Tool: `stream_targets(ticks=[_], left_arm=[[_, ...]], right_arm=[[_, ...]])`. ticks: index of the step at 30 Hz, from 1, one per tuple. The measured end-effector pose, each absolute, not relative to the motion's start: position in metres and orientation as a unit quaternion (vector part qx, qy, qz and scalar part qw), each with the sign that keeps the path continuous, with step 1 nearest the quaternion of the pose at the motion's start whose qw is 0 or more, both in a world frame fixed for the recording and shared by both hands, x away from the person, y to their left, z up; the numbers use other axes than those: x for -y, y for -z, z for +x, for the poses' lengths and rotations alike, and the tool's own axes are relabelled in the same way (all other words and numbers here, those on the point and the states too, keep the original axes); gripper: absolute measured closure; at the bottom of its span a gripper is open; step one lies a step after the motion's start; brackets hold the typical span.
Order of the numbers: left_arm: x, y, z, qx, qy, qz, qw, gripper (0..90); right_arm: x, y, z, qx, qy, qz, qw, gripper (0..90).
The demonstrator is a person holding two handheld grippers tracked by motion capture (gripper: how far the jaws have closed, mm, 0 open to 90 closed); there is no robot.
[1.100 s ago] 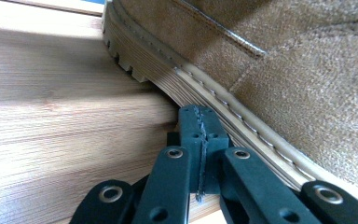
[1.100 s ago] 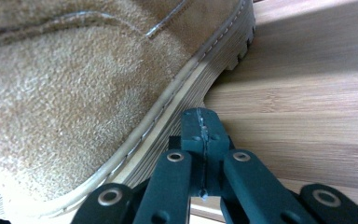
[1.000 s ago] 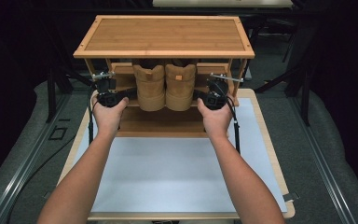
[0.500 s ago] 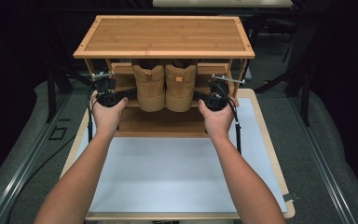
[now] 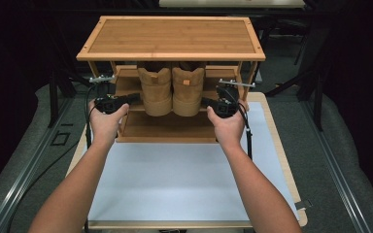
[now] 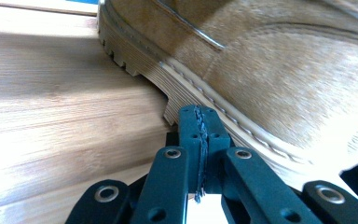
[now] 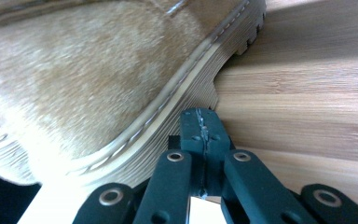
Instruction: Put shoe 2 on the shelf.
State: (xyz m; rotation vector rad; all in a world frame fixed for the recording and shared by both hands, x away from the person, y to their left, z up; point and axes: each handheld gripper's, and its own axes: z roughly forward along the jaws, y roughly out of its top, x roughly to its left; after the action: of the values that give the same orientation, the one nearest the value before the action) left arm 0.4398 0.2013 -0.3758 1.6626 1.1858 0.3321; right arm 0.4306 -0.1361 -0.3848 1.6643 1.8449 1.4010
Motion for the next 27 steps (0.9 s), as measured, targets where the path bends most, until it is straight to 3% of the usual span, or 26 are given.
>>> stream_targets(ticks=[15,17,19,27], left_arm=[[-0.223,0.374,0.391,-0.463,-0.146,0.734,0.476,84.7],[-0.234,0.385,0.378,-0.465,-0.143,0.739,0.466,83.3],[-0.24,0.394,0.372,-0.468,-0.142,0.744,0.456,80.4],[-0.266,0.441,0.355,-0.497,-0.139,0.737,0.436,74.2]], right_arm=[[0.172,0.383,0.388,-0.686,-0.436,0.562,0.153,90.0],[0.178,0.387,0.38,-0.679,-0.428,0.569,0.177,90.0],[0.188,0.392,0.373,-0.689,-0.432,0.563,0.15,90.0],[0.208,0.418,0.347,-0.701,-0.39,0.58,0.142,88.8]])
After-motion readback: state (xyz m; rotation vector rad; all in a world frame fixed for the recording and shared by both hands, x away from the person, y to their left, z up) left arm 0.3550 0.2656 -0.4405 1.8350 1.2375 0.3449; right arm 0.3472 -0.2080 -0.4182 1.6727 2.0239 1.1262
